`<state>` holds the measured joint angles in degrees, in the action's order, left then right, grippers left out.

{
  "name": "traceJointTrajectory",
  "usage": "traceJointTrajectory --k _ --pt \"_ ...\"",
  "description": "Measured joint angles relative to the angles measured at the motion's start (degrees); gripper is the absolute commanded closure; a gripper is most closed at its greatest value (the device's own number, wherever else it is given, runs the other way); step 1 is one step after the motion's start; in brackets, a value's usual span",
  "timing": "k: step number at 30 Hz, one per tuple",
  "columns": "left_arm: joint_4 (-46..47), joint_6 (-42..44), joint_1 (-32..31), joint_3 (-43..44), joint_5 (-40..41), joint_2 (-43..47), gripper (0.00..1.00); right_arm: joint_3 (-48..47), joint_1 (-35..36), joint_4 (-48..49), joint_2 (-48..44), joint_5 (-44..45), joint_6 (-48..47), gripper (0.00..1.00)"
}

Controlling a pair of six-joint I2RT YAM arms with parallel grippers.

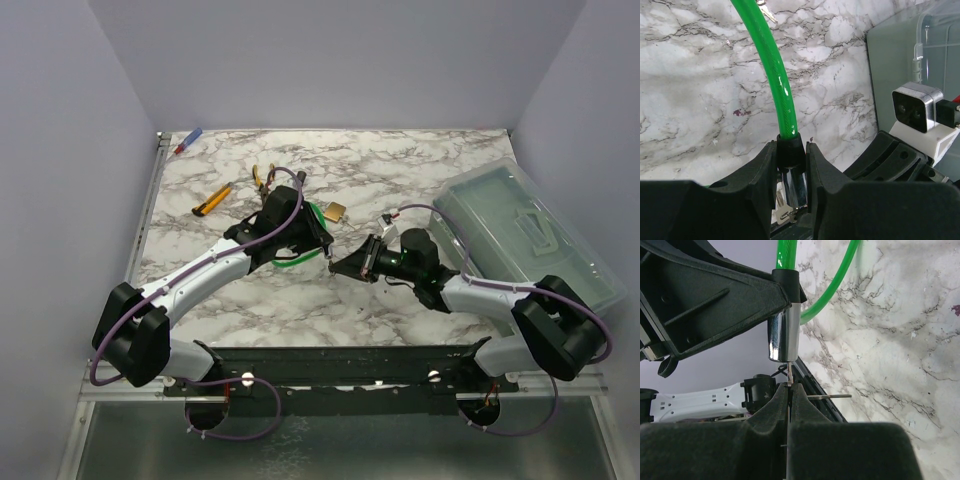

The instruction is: Unlock with the key

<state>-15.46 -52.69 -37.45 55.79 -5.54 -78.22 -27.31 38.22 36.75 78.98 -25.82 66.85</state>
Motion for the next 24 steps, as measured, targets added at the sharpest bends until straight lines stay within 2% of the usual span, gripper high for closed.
traceJointTrajectory --k 15,24 --pt "0.4 0.0 0.5 0.0 0.2 0.0 1.0 -1.8 -0.1 -1.0 1.0 -0.2 -2.4 1.0" --pt "0.8 0.0 0.8 -0.1 0.9 0.0 1.0 -5.3 -0.1 -7.1 1.0 -0.1 -8.2 1.0"
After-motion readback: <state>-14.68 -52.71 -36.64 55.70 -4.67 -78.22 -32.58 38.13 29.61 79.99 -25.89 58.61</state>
